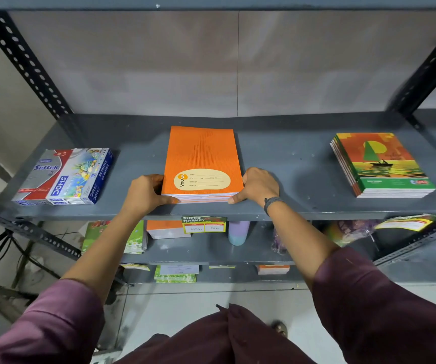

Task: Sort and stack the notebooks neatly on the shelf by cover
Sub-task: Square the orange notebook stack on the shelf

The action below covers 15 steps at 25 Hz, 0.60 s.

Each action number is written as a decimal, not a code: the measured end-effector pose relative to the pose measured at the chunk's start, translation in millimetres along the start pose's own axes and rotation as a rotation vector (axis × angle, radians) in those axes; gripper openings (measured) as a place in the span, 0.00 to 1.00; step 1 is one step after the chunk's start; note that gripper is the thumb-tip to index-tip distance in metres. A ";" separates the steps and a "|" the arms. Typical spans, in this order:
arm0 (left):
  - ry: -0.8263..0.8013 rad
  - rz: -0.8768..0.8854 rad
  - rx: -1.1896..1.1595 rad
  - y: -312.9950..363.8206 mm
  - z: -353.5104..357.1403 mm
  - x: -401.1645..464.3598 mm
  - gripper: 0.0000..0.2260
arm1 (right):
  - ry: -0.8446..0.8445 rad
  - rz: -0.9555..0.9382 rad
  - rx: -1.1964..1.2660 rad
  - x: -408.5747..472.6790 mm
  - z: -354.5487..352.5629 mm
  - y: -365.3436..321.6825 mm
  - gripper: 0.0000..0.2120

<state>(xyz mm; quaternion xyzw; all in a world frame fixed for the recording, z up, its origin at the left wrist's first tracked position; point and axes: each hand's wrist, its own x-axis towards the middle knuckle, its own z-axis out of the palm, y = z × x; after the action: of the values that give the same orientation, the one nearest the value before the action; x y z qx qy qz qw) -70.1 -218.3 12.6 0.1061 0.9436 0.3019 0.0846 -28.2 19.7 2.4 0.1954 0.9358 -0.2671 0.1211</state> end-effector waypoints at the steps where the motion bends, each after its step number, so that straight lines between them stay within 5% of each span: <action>1: 0.000 -0.003 0.003 -0.2 0.0 0.0 0.26 | 0.002 -0.006 -0.008 0.6 1.1 0.4 0.23; 10: -0.100 0.005 -0.081 -8.8 -2.7 4.8 0.29 | -0.007 -0.034 0.139 -2.3 3.4 7.2 0.20; 12: -0.196 -0.106 -0.383 -12.8 -9.0 5.0 0.33 | -0.172 -0.062 0.451 -6.3 -2.8 15.9 0.20; 15: -0.188 -0.284 -0.799 -13.3 -10.8 17.9 0.25 | -0.333 -0.028 1.143 -9.9 -11.1 21.1 0.20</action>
<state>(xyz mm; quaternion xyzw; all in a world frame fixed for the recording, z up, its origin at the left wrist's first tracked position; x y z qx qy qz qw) -91.7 -230.3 11.8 -0.0388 0.7461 0.6177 0.2454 -11.6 39.3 5.4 0.1727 0.6146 -0.7572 0.1382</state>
